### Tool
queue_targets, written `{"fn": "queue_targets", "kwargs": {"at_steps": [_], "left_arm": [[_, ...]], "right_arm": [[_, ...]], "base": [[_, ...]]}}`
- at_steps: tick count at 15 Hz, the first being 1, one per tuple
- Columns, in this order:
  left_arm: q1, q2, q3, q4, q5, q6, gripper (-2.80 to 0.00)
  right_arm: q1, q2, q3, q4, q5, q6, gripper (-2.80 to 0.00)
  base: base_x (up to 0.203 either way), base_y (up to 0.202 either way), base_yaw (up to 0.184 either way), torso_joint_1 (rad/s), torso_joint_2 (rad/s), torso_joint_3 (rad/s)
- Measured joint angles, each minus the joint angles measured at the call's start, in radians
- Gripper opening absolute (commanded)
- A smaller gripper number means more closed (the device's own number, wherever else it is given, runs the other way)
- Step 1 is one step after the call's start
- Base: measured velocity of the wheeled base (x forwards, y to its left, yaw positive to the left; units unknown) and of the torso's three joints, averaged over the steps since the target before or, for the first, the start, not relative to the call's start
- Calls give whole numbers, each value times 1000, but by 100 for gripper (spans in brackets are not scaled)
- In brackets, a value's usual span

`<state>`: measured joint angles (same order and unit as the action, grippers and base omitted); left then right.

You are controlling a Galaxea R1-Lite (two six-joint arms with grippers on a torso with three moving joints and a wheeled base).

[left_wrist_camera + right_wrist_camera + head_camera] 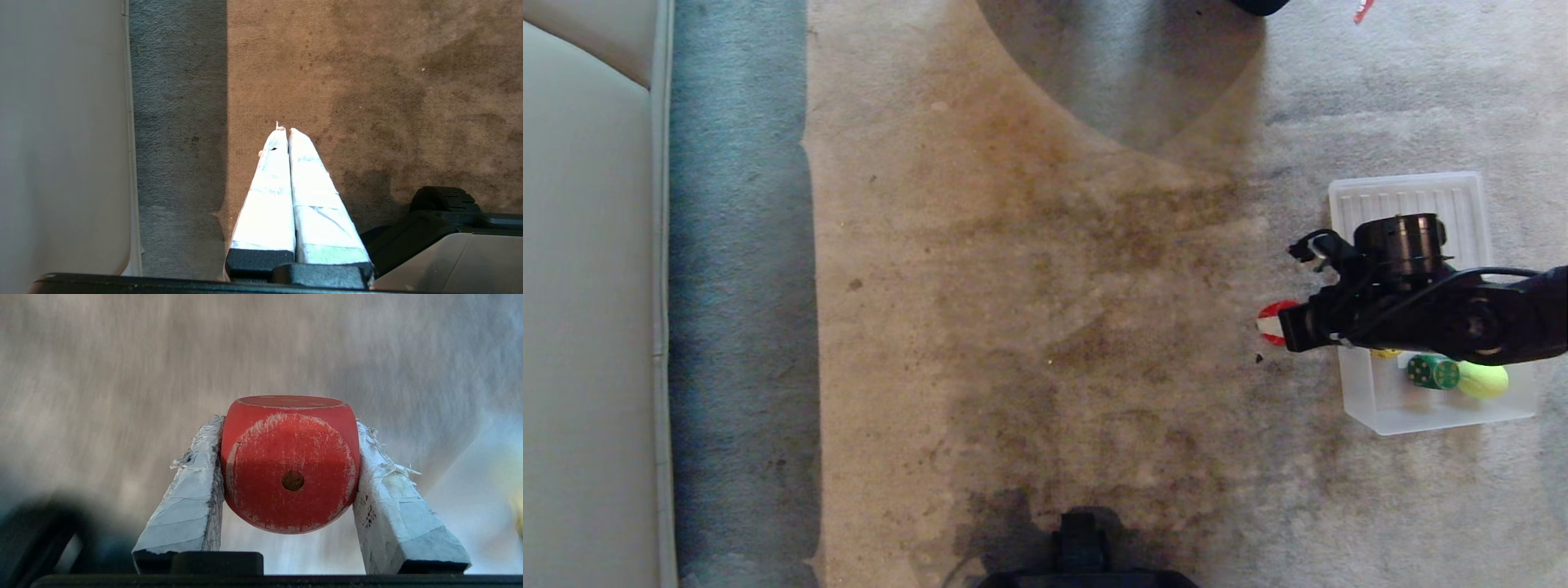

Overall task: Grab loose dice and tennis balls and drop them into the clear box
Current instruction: Put the toys in the box

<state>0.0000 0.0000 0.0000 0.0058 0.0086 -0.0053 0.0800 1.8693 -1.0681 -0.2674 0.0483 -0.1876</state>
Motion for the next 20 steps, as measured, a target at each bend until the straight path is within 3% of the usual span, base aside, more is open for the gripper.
{"fn": "queue_targets", "kwargs": {"at_steps": [8,10,20], "left_arm": [[-1,0,0,0,1,0,-280],[0,0,0,0,0,0,-280],[0,0,0,0,0,0,-280]], "right_arm": [[-92,-931,608,354,4,74,-280],[-121,-1085,722,421,6,86,-280],[-134,-1213,763,428,6,87,-280]], "base": [[0,0,0,0,0,0],[0,0,0,0,0,0],[0,0,0,0,0,0]]}}
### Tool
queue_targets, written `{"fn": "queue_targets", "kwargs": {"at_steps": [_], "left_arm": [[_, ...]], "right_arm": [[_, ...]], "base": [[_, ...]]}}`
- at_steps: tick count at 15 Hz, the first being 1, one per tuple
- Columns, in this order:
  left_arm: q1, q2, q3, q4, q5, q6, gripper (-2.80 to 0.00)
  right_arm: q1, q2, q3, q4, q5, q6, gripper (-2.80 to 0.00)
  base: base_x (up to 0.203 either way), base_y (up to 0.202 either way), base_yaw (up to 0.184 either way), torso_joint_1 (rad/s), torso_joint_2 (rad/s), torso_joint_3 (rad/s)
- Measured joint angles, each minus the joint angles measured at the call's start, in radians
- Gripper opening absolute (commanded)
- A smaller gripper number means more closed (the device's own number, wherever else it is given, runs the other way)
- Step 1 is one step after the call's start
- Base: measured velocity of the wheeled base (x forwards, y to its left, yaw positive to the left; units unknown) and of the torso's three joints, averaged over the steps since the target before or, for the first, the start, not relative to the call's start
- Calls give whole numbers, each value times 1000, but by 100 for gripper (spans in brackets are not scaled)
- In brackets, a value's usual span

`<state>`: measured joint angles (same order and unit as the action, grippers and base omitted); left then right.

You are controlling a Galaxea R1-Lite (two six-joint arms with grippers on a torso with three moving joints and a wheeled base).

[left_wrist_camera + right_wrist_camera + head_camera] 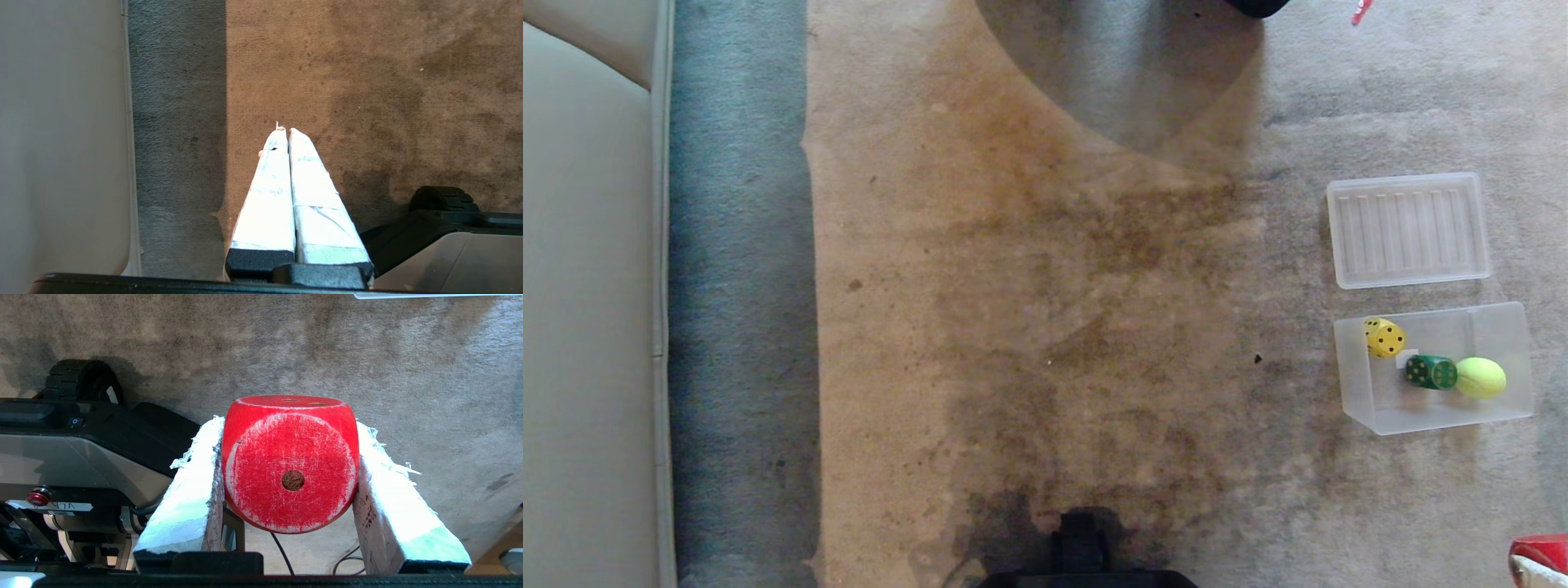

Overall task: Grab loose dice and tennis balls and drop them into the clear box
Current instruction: Put the toys in the box

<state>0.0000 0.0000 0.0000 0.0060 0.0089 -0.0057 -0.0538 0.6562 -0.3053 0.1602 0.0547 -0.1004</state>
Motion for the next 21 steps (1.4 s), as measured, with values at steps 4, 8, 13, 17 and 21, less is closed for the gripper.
{"fn": "queue_targets", "kwargs": {"at_steps": [4,8,13,17,21], "left_arm": [[0,0,0,0,0,0,-280],[0,0,0,0,0,0,-280],[0,0,0,0,0,0,-280],[0,0,0,0,0,0,-280],[0,0,0,0,0,0,-280]], "right_arm": [[0,-2,0,0,0,0,-280],[8,-30,36,-23,-12,15,-280],[36,-411,203,-88,-43,52,-280],[50,-608,284,-119,-55,68,-280],[52,-650,290,-122,-55,67,-280]], "base": [[0,0,0,0,0,0],[0,0,0,0,0,0],[0,0,0,0,0,0],[0,0,0,0,0,0],[0,0,0,0,0,0]]}}
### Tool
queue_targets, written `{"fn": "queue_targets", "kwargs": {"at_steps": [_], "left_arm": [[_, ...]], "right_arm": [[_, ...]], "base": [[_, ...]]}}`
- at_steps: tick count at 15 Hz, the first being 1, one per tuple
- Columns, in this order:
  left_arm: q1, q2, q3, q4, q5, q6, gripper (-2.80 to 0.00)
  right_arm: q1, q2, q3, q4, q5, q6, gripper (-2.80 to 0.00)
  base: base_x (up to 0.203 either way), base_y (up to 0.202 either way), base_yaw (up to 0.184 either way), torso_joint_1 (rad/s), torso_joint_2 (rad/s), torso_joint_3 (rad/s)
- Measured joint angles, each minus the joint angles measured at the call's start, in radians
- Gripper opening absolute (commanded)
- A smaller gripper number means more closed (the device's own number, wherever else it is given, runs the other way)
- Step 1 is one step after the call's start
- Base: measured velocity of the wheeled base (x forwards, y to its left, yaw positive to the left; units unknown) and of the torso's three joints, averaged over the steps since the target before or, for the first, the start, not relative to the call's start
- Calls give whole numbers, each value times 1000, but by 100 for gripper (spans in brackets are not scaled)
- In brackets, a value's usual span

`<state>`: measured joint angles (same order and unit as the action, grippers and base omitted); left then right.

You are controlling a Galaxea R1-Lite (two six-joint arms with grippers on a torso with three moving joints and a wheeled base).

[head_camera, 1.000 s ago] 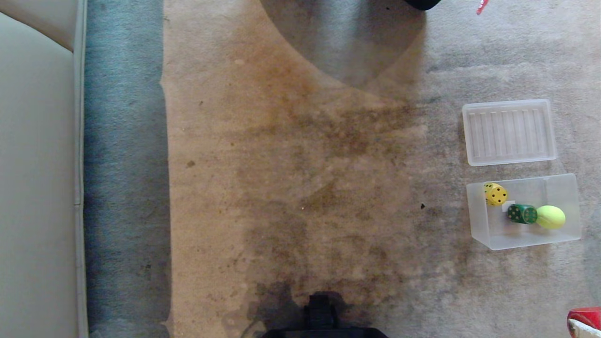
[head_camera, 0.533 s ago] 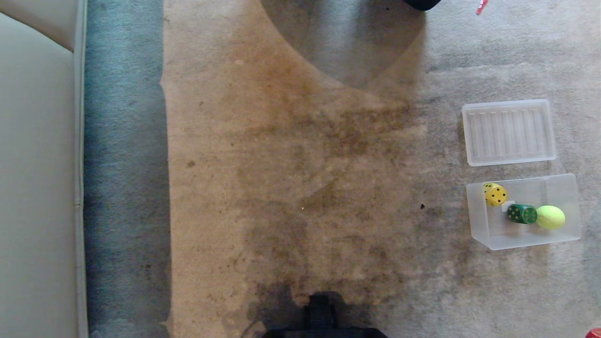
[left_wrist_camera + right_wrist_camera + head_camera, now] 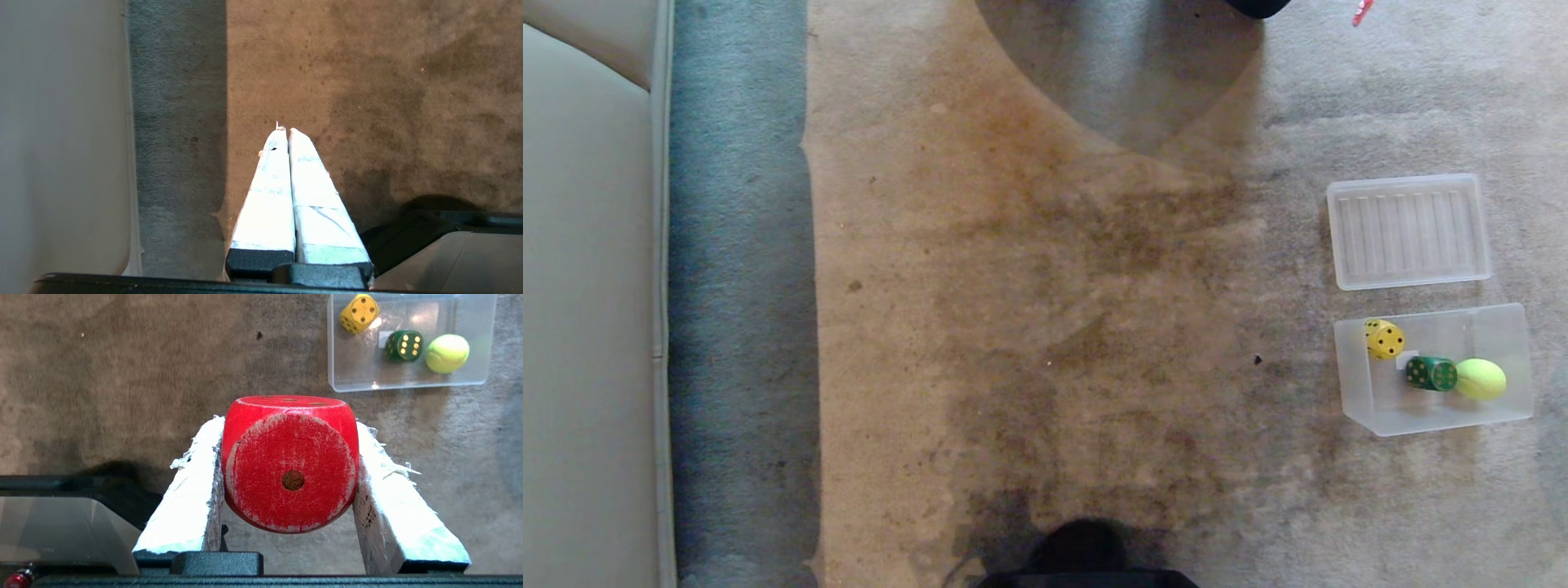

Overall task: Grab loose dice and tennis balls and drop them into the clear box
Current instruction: Put the toys in the box

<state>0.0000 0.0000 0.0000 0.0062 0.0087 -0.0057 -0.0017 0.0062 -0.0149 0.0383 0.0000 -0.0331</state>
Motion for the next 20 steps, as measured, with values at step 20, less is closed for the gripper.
{"fn": "queue_targets", "kwargs": {"at_steps": [20], "left_arm": [[0,0,0,-1,0,0,-280]], "right_arm": [[0,-9,0,4,0,0,-280]], "base": [[1,5,-77,0,2,1]]}}
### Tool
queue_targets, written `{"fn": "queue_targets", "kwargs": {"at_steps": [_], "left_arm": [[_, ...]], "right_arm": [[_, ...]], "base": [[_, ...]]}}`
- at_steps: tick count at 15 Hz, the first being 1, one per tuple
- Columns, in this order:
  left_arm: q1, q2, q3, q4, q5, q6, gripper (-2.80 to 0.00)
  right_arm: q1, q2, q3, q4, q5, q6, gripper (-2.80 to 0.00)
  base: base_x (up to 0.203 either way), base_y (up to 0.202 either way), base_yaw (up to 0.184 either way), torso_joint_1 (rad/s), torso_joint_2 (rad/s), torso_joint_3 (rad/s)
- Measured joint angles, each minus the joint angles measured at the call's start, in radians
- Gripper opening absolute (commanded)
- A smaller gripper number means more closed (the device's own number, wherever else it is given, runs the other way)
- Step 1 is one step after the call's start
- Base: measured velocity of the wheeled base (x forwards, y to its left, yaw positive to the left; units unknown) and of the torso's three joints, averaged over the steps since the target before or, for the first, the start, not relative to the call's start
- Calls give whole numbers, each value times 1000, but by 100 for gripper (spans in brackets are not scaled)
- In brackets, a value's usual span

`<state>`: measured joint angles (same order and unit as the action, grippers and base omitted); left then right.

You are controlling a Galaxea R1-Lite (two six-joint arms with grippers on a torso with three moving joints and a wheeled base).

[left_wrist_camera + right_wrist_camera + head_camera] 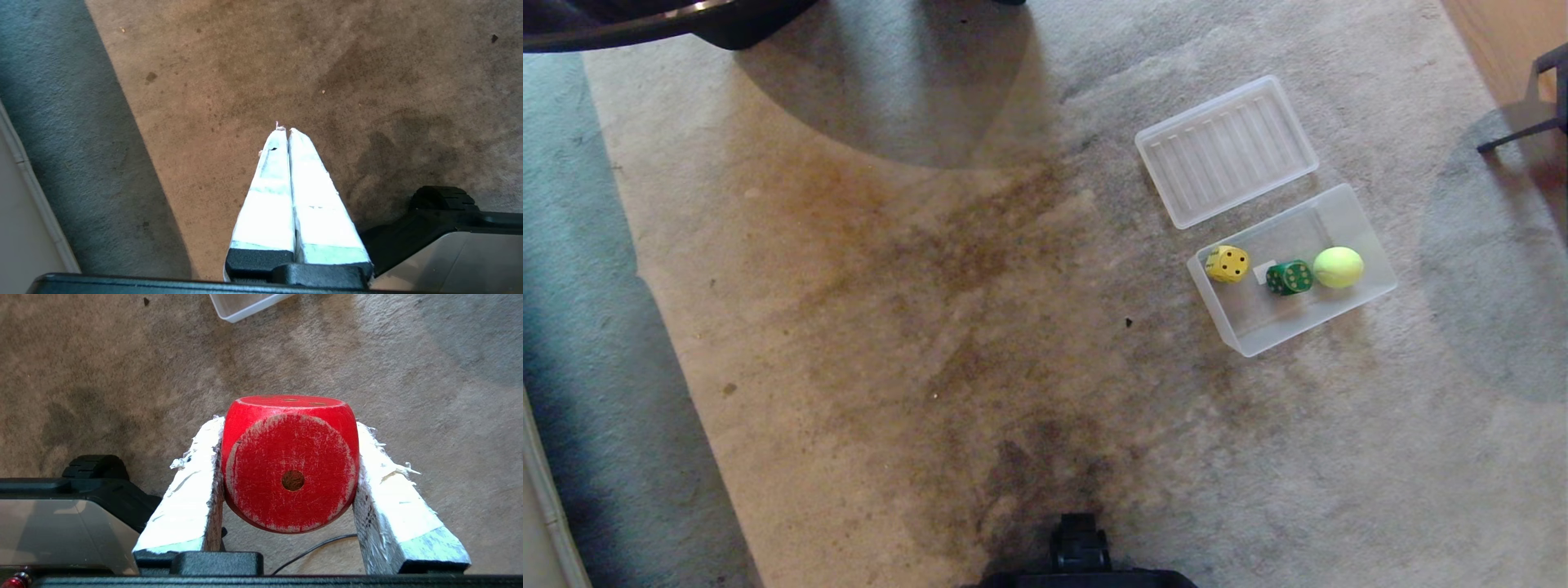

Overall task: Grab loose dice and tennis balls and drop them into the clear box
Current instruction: Put the toys in the box

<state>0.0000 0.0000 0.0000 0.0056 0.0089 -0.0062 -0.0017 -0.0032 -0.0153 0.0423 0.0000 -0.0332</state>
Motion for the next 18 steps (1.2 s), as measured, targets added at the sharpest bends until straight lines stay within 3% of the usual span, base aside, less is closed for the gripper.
{"fn": "queue_targets", "kwargs": {"at_steps": [18], "left_arm": [[0,0,0,1,0,1,-280]], "right_arm": [[0,1,-1,7,3,-8,-280]], "base": [[0,0,0,0,0,0]]}}
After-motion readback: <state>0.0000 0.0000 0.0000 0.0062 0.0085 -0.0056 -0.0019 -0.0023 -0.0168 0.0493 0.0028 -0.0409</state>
